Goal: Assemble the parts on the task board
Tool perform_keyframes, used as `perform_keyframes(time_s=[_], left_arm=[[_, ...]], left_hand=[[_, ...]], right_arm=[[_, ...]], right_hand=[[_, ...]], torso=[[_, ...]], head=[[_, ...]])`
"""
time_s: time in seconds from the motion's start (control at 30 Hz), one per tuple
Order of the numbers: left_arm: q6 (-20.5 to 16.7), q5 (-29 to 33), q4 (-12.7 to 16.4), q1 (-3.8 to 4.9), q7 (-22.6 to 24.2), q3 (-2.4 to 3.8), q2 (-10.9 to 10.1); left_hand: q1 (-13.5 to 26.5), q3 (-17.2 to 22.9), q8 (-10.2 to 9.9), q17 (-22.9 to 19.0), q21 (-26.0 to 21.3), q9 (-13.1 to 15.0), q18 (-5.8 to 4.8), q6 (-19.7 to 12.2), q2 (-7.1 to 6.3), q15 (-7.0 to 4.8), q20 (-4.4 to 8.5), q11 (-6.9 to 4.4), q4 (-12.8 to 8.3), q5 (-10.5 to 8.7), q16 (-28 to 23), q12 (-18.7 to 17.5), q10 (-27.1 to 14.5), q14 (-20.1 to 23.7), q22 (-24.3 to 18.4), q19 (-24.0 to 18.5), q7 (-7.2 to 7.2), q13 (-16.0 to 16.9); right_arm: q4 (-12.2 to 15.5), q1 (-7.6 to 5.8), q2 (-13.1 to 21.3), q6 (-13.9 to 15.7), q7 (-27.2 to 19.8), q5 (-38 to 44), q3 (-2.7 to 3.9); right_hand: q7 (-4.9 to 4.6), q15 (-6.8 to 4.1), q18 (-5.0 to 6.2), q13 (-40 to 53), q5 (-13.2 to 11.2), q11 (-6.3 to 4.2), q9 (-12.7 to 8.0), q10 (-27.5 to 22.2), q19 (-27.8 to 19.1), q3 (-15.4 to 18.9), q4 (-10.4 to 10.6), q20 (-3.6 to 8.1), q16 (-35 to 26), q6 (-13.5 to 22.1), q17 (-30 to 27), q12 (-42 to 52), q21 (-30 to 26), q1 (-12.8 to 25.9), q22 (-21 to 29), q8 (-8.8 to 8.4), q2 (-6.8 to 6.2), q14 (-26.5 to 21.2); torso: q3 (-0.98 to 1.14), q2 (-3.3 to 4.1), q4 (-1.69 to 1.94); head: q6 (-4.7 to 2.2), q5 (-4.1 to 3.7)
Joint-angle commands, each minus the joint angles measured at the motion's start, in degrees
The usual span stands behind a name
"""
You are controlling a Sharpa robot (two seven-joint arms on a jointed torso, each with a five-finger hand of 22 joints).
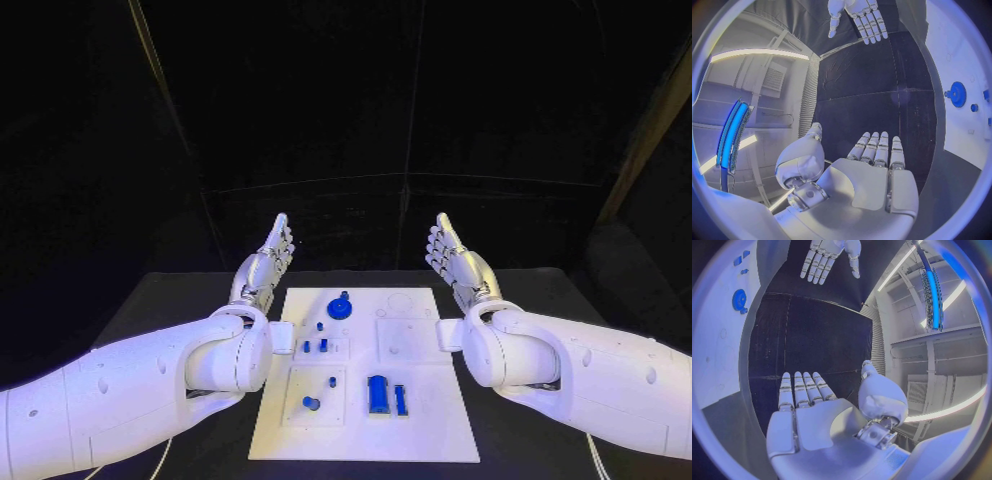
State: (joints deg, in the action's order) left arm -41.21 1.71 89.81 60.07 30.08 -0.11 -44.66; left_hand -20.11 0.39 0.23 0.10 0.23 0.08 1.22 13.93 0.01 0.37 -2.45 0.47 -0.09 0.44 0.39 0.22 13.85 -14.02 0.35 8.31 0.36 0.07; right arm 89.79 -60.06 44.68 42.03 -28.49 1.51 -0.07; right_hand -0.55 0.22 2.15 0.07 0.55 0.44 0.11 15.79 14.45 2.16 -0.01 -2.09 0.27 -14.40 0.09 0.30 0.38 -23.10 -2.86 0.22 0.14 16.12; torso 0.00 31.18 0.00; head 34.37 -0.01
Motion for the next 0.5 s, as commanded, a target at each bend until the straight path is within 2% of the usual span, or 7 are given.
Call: perform_keyframes(time_s=[0.03,0.33,0.37,0.5], left_arm=[[-2.91,-1.71,0.15,0.09,-0.29,0.11,-0.03],[-2.91,-1.71,0.15,0.09,-0.29,0.11,-0.03],[-2.91,-1.71,0.15,0.09,-0.29,0.11,-0.03],[-2.91,-1.71,0.15,0.09,-0.29,0.11,-0.03]], left_hand=[[6.42,-0.39,-0.23,-0.10,-0.23,-0.08,-1.22,-4.46,-0.01,-0.37,2.45,-0.47,0.09,-0.44,-0.39,-0.22,-4.38,4.48,-0.35,-2.64,-0.36,-0.07],[10.76,-0.39,-0.23,-0.10,-0.23,-0.08,-1.22,-7.47,-0.01,-0.37,2.45,-0.47,0.09,-0.44,-0.39,-0.22,-7.40,7.52,-0.35,-4.26,-0.36,-0.07],[11.16,-0.39,-0.23,-0.10,-0.23,-0.08,-1.22,-7.75,-0.01,-0.37,2.45,-0.47,0.09,-0.44,-0.39,-0.22,-7.68,7.81,-0.35,-8.31,-0.36,-0.07],[12.49,-0.39,-0.23,-0.10,-0.23,-0.08,-1.22,-8.57,-0.01,-0.37,2.45,-0.47,0.09,-0.44,-0.39,-0.22,-8.60,8.65,-0.35,-8.31,-0.36,-0.07]], right_arm=[[0.17,-0.10,0.02,2.08,-1.30,-1.51,0.07],[0.17,-0.10,0.02,2.08,-1.30,-1.51,0.07],[0.17,-0.10,0.02,2.08,-1.30,-1.51,0.07],[0.17,-0.10,0.02,2.08,-1.30,-1.51,0.07]], right_hand=[[0.55,-0.22,-2.15,-0.07,-0.55,-0.44,-0.11,-5.09,-4.64,-2.16,0.01,2.09,-0.27,4.64,-0.09,-0.30,-0.38,7.43,2.86,-0.22,-0.14,-5.17],[0.55,-0.22,-2.15,-0.07,-0.55,-0.44,-0.11,-8.32,-7.53,-2.16,0.01,2.09,-0.27,7.59,-0.09,-0.30,-0.38,12.13,2.86,-0.22,-0.14,-8.49],[0.55,-0.22,-2.15,-0.07,-0.55,-0.44,-0.11,-8.73,-8.01,-2.16,0.01,2.09,-0.27,7.99,-0.09,-0.30,-0.38,12.79,2.86,-0.22,-0.14,-8.94],[0.55,-0.22,-2.15,-0.07,-0.55,-0.44,-0.11,-9.74,-8.87,-2.16,0.01,2.09,-0.27,8.91,-0.09,-0.30,-0.38,14.34,2.86,-0.22,-0.14,-9.94]], torso=[[0.00,0.00,0.00],[0.00,0.00,0.00],[0.00,0.00,0.00],[0.00,0.00,0.00]], head=[[0.01,0.01],[0.01,0.01],[0.01,0.01],[0.01,0.01]])
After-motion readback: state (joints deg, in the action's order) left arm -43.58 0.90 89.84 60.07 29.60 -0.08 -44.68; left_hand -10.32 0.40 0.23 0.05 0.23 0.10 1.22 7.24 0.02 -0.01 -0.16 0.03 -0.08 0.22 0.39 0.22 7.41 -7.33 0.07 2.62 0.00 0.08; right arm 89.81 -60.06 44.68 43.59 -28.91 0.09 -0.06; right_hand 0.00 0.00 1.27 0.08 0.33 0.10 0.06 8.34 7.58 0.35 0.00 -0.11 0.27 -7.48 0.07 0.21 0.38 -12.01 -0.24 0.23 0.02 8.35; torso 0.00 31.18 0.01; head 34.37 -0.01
